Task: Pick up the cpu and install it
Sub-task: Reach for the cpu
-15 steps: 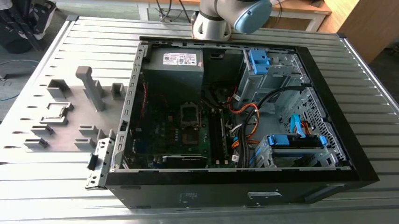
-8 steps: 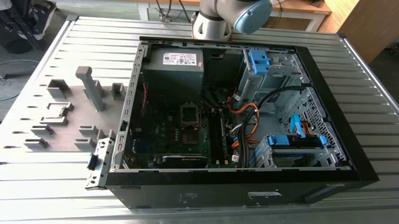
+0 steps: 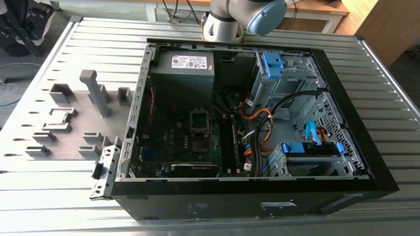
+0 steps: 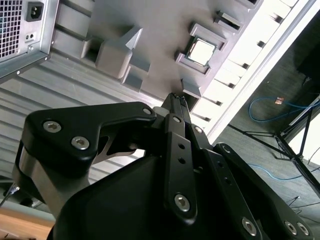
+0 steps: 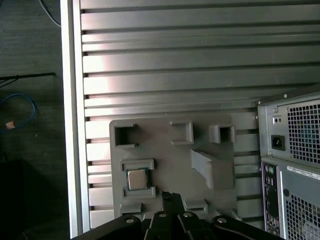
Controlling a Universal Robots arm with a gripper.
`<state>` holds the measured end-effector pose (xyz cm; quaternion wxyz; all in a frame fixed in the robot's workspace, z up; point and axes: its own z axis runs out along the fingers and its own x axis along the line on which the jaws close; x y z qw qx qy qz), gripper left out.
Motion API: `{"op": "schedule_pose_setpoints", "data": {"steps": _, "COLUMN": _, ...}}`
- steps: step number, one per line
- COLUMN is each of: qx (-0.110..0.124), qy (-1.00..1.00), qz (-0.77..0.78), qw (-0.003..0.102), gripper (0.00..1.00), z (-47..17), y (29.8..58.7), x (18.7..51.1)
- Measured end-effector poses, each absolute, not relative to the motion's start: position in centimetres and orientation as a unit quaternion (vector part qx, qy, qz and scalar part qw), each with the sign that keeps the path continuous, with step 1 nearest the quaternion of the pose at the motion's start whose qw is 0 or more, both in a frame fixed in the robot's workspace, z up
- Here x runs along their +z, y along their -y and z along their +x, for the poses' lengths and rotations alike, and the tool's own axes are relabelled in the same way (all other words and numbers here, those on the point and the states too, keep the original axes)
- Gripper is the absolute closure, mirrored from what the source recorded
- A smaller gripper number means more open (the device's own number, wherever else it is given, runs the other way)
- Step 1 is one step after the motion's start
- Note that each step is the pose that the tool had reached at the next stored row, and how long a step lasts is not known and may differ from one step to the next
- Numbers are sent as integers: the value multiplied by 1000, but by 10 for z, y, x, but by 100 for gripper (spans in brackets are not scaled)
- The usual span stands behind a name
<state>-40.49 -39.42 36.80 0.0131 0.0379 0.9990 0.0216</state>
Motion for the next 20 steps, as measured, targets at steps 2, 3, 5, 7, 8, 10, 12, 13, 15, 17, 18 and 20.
{"op": "schedule_pose_setpoints", "data": {"steps": 2, "qx": 22, "qy": -999, "qz": 38, "qw": 13, "gripper": 89, "z": -405, "y": 397, "x": 368}}
{"op": "schedule_pose_setpoints", "data": {"steps": 3, "qx": 22, "qy": -999, "qz": 38, "qw": 13, "gripper": 89, "z": -405, "y": 398, "x": 368}}
{"op": "schedule_pose_setpoints", "data": {"steps": 5, "qx": 22, "qy": -999, "qz": 38, "qw": 13, "gripper": 89, "z": -406, "y": 399, "x": 367}}
{"op": "schedule_pose_setpoints", "data": {"steps": 7, "qx": 22, "qy": -999, "qz": 38, "qw": 13, "gripper": 89, "z": -406, "y": 400, "x": 367}}
{"op": "schedule_pose_setpoints", "data": {"steps": 8, "qx": 22, "qy": -999, "qz": 38, "qw": 13, "gripper": 89, "z": -406, "y": 401, "x": 366}}
{"op": "schedule_pose_setpoints", "data": {"steps": 10, "qx": 22, "qy": -999, "qz": 38, "qw": 13, "gripper": 89, "z": -407, "y": 402, "x": 365}}
{"op": "schedule_pose_setpoints", "data": {"steps": 12, "qx": 22, "qy": -999, "qz": 38, "qw": 13, "gripper": 89, "z": -408, "y": 402, "x": 364}}
{"op": "schedule_pose_setpoints", "data": {"steps": 13, "qx": 21, "qy": -999, "qz": 38, "qw": 13, "gripper": 89, "z": -409, "y": 402, "x": 364}}
{"op": "schedule_pose_setpoints", "data": {"steps": 15, "qx": 22, "qy": -999, "qz": 38, "qw": 13, "gripper": 89, "z": -410, "y": 403, "x": 363}}
{"op": "schedule_pose_setpoints", "data": {"steps": 17, "qx": 21, "qy": -999, "qz": 38, "qw": 13, "gripper": 89, "z": -412, "y": 403, "x": 362}}
{"op": "schedule_pose_setpoints", "data": {"steps": 18, "qx": 22, "qy": -999, "qz": 38, "qw": 13, "gripper": 89, "z": -413, "y": 404, "x": 361}}
{"op": "schedule_pose_setpoints", "data": {"steps": 20, "qx": 22, "qy": -999, "qz": 38, "qw": 13, "gripper": 89, "z": -414, "y": 404, "x": 360}}
